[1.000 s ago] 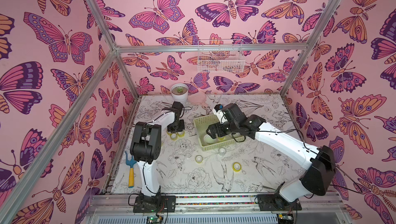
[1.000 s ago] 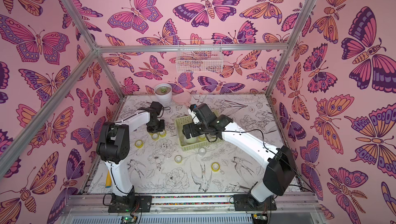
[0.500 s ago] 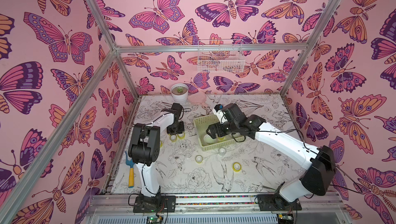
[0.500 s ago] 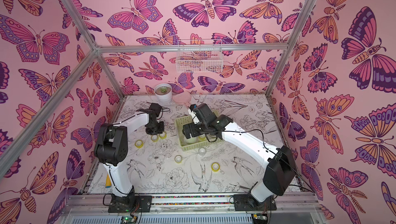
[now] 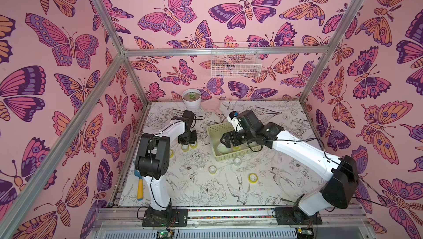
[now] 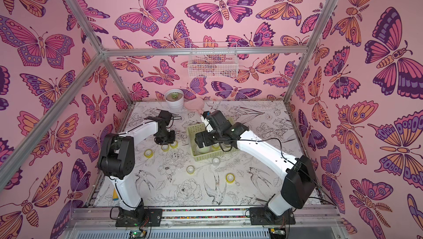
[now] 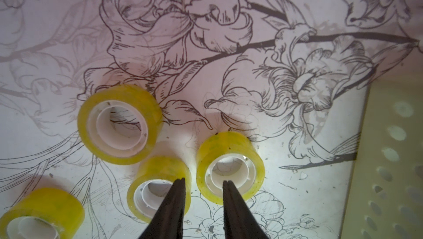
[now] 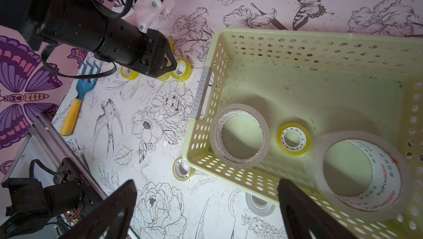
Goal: Put the transparent tape into the storage box
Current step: Pick up the tape at the center of the board.
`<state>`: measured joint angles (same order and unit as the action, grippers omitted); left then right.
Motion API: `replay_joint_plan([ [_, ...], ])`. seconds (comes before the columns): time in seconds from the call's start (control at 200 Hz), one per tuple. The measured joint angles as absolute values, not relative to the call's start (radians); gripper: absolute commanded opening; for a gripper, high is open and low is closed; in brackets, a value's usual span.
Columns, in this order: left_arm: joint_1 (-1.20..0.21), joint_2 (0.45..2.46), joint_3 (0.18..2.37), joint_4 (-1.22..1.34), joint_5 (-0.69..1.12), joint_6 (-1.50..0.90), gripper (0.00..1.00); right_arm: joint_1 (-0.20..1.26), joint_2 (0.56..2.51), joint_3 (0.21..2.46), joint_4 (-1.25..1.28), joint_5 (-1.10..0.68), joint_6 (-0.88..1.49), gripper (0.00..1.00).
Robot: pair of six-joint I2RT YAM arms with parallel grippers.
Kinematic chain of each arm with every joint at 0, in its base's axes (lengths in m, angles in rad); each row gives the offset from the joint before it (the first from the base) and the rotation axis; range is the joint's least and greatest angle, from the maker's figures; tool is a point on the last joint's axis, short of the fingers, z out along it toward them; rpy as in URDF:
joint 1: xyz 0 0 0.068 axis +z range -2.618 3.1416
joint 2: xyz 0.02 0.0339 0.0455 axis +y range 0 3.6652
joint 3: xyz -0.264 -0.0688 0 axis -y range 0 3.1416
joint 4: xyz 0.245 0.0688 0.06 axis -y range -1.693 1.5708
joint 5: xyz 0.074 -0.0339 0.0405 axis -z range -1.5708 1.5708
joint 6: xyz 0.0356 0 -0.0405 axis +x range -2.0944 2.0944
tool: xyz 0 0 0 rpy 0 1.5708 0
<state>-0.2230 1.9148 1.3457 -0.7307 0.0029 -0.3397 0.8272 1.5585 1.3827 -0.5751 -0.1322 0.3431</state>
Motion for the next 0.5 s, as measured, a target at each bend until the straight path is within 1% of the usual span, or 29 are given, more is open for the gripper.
replay_joint_plan([
  [0.501, -0.236, 1.967, 1.385, -0.728, -0.009, -0.325, 0.32, 0.827, 1.559, 1.383, -0.575, -0.132, 0.344, 0.99],
])
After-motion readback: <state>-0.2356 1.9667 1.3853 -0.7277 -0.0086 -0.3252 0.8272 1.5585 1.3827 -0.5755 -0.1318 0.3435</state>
